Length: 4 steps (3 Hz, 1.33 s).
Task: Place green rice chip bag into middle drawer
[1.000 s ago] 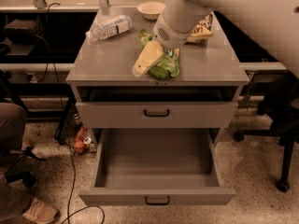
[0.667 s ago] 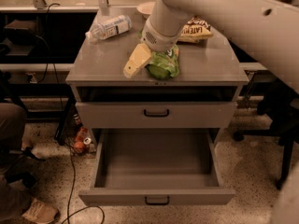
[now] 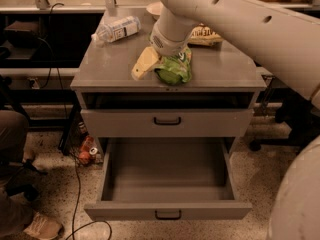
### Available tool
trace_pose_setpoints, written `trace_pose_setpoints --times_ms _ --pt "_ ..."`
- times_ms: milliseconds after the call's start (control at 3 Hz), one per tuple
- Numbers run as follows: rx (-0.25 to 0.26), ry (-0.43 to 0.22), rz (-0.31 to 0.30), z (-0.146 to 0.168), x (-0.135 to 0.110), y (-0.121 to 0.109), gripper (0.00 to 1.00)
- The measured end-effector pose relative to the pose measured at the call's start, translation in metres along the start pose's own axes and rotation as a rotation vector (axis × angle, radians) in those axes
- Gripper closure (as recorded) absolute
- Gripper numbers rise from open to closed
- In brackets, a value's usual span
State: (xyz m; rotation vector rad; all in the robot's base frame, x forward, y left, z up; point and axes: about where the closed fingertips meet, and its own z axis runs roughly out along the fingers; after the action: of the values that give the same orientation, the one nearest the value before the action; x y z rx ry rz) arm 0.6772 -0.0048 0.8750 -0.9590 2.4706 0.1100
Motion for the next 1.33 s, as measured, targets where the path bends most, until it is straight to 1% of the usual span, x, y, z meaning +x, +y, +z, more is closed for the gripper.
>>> trace_pose_setpoints --times_ms 333,667,1000,1333 --pt "0.041 -0.001 0.013 0.017 -0.001 -0.007 0.13" --pt "0.061 -0.001 0.02 0.029 0.001 -0.011 0.35" --pt "0.059 -0.013 0.022 0.032 0.005 -0.015 0.6" --pt "0.054 -0.026 0.02 0.029 0.006 -0.015 0.82"
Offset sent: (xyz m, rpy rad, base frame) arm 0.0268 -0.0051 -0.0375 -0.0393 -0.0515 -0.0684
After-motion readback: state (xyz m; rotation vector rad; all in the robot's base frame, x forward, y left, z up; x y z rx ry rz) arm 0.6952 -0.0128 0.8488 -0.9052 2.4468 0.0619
